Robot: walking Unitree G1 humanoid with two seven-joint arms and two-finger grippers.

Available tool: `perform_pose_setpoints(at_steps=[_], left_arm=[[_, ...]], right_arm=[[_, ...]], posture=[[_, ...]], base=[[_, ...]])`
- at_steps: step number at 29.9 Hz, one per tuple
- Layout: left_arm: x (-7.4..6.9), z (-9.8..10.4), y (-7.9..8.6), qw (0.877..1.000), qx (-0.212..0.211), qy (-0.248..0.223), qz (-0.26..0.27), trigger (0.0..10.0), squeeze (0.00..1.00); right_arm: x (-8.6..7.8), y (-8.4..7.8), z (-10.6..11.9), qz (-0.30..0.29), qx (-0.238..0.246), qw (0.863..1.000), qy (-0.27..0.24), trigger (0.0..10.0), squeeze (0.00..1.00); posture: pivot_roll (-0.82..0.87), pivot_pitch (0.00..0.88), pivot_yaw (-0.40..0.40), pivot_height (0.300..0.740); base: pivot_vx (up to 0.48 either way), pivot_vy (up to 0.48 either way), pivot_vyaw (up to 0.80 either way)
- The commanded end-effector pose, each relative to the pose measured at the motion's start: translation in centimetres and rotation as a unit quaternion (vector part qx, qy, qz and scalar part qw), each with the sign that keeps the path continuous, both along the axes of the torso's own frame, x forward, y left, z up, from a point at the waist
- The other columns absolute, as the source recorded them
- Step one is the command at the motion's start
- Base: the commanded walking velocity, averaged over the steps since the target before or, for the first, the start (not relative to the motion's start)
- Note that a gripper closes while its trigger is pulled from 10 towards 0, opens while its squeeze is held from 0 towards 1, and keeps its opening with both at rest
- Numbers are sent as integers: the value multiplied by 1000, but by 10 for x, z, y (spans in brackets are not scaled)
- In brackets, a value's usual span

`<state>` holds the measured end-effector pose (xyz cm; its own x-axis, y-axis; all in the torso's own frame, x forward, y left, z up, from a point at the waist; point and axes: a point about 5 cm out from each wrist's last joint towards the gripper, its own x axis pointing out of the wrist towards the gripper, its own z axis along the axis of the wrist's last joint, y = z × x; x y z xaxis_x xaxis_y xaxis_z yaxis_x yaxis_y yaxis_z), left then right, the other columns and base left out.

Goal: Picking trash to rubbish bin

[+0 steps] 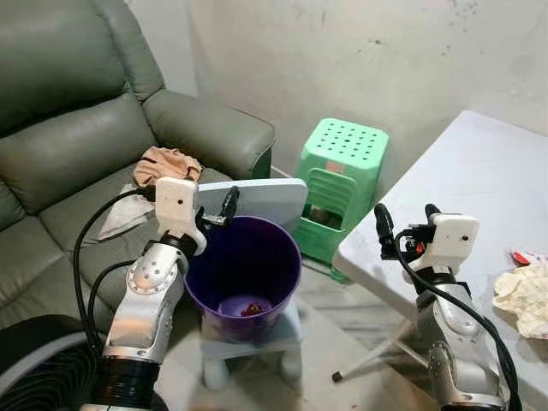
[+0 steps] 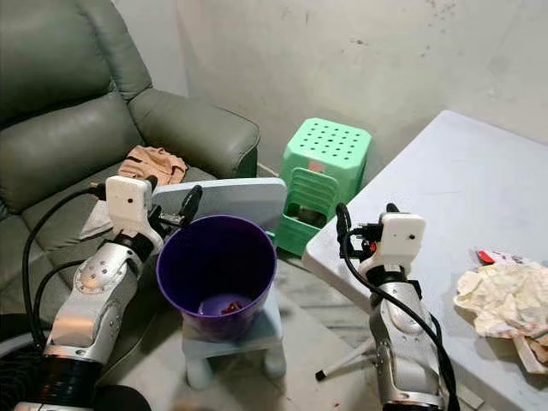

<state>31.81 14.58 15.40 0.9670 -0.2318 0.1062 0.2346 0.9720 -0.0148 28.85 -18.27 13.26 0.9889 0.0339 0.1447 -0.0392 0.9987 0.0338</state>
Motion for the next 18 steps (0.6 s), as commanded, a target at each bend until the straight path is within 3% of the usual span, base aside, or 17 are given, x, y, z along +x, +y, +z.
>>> perform_pose_setpoints(at_steps=[1,13,18], left_arm=[[2,3,-5,1000,-4,1,-4,10000,0],[1,3,-8,1000,-6,6,0,10000,0],[1,2,-10,1000,-9,16,4,10000,0]], right_arm=[[-1,-8,4,-15,-5,1000,-4,10000,0],[-2,-9,4,-14,-7,1000,1,10000,0],[-2,-10,6,-15,-2,1000,-6,10000,0]], posture=[[13,0,-21,740],[12,1,-32,740],[12,5,-35,740]], base=[[0,0,-763],[0,0,-757],[0,0,-208]])
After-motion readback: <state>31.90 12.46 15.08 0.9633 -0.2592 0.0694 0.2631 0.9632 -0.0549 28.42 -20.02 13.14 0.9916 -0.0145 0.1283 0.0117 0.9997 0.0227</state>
